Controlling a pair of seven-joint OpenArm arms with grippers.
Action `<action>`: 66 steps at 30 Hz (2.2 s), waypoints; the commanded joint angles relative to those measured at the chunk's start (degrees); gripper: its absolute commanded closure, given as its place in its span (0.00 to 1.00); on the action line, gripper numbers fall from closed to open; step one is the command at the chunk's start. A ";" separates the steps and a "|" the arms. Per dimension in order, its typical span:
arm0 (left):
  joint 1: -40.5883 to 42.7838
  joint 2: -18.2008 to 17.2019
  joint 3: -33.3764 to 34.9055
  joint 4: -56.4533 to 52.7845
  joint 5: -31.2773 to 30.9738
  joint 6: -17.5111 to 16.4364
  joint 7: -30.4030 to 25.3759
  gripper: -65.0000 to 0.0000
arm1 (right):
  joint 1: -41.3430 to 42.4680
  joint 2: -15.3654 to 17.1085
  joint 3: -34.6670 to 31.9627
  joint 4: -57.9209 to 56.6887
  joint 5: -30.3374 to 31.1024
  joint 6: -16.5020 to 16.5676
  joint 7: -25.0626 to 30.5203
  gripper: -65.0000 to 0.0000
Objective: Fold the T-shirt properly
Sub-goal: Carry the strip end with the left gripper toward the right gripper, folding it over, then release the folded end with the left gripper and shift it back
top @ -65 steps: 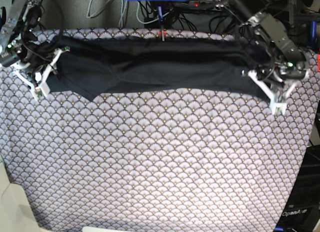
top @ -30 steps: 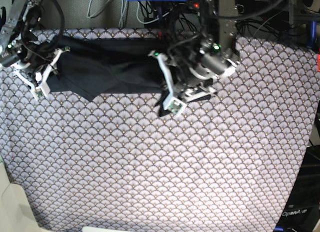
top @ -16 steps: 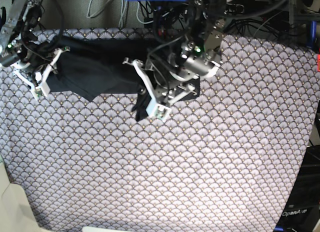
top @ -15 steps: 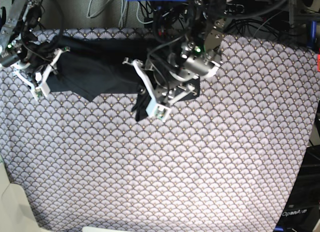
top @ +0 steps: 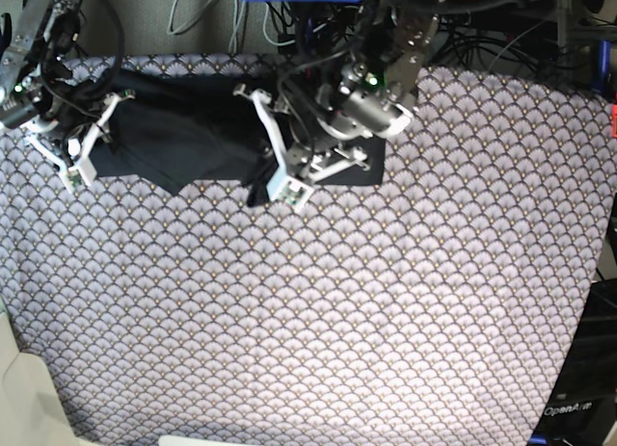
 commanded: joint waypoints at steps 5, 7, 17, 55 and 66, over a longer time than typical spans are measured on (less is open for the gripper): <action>-0.27 0.13 0.35 0.94 -0.77 -0.15 -1.30 1.00 | 0.40 0.87 0.24 0.87 0.36 -0.18 0.41 0.75; -0.18 -0.58 0.87 0.94 -0.77 -0.15 -1.30 1.00 | 0.40 0.87 0.24 0.87 0.36 -0.18 0.32 0.75; 0.09 -2.60 4.21 1.47 -1.21 -0.15 -1.92 0.45 | 0.23 0.87 0.24 0.87 0.36 -0.18 0.32 0.75; -0.09 -6.82 -9.50 -21.56 -0.86 -0.23 -9.12 1.00 | 0.40 3.86 0.33 1.31 0.45 -0.18 -0.12 0.87; 2.55 -8.58 -9.85 -23.85 -1.13 -0.23 -11.41 1.00 | 0.14 7.46 0.42 1.22 0.45 -0.18 0.06 0.87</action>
